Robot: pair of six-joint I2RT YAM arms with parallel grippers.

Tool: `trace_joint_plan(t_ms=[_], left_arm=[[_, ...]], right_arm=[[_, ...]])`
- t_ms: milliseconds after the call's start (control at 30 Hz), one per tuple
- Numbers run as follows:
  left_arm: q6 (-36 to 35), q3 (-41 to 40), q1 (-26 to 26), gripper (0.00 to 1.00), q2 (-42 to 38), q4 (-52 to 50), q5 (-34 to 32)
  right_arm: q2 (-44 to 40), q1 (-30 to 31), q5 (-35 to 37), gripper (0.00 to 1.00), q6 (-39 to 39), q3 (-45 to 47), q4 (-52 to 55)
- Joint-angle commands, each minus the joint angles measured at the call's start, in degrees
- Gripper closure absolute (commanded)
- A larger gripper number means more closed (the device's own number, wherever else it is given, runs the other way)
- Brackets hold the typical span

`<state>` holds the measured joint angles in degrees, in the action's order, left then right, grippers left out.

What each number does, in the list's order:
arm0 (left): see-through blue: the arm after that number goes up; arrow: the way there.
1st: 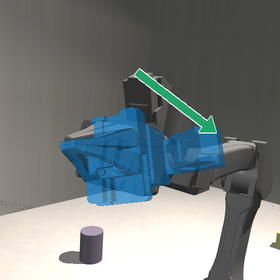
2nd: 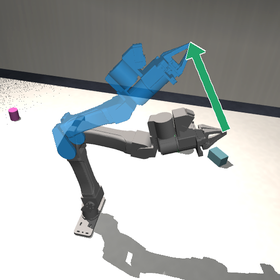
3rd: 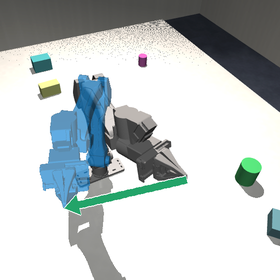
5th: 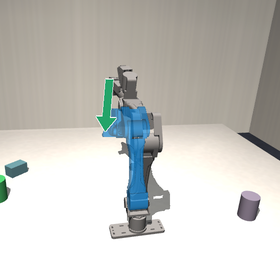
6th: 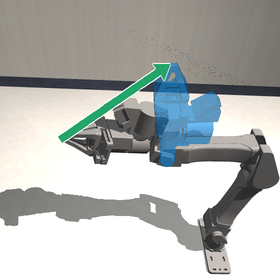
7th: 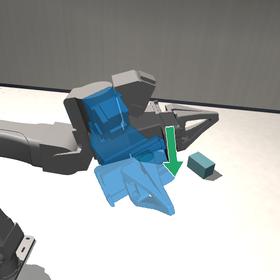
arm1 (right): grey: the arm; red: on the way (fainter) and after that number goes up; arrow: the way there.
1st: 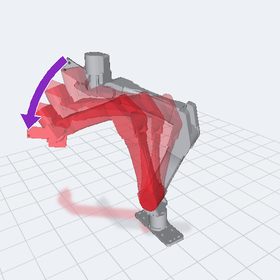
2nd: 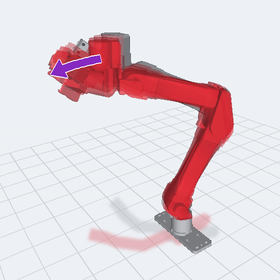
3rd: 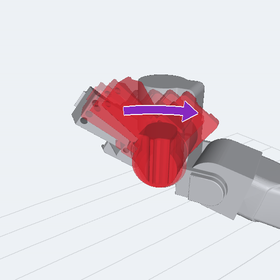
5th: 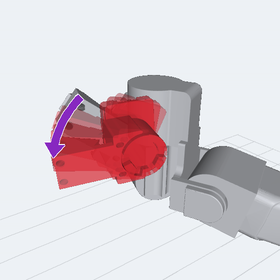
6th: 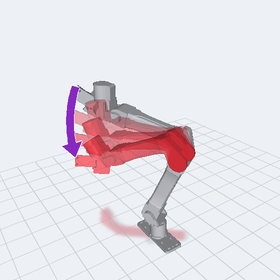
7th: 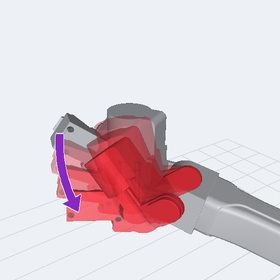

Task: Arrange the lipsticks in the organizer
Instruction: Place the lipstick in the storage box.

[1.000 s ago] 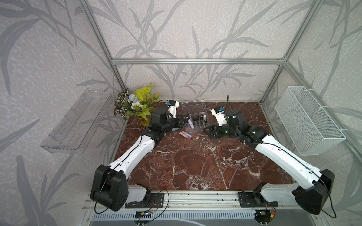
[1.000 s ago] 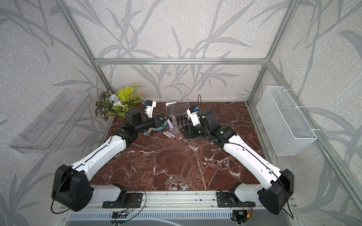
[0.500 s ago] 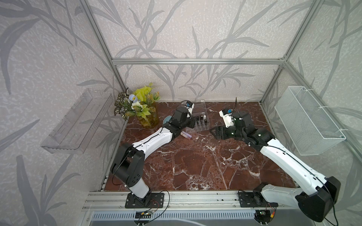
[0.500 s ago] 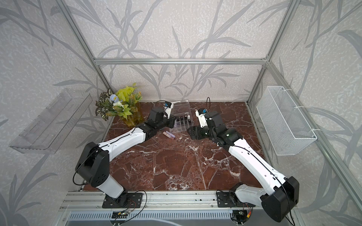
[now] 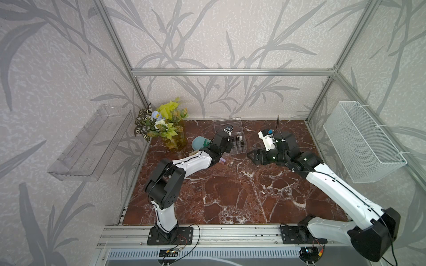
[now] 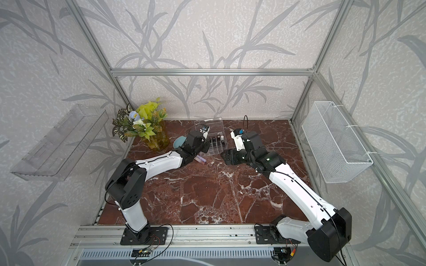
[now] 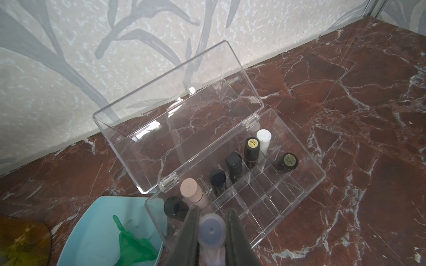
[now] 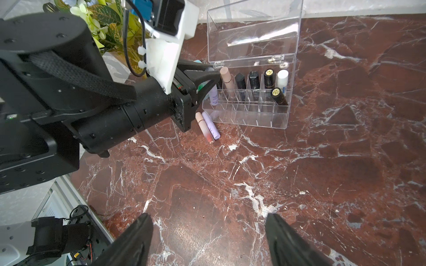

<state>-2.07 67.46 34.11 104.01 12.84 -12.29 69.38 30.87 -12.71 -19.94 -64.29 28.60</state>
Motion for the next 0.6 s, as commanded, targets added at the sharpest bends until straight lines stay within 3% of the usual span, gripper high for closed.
trace_joint_plan(t_ms=[0, 267, 567], left_arm=[[-1.38, 0.34, 0.24, 0.93, 0.57, 4.31, -2.97], [-1.24, -0.05, 0.17, 0.94, 2.41, 6.62, -7.65], [0.62, -3.21, 0.16, 0.95, 3.06, 9.87, -6.83]], right_arm=[[-1.53, -0.5, -0.65, 0.19, -0.17, 0.59, -0.17], [-1.71, -0.75, -1.09, 0.19, -0.12, 0.86, -0.22], [-2.06, -1.5, -1.62, 0.2, 0.05, 1.63, -0.14]])
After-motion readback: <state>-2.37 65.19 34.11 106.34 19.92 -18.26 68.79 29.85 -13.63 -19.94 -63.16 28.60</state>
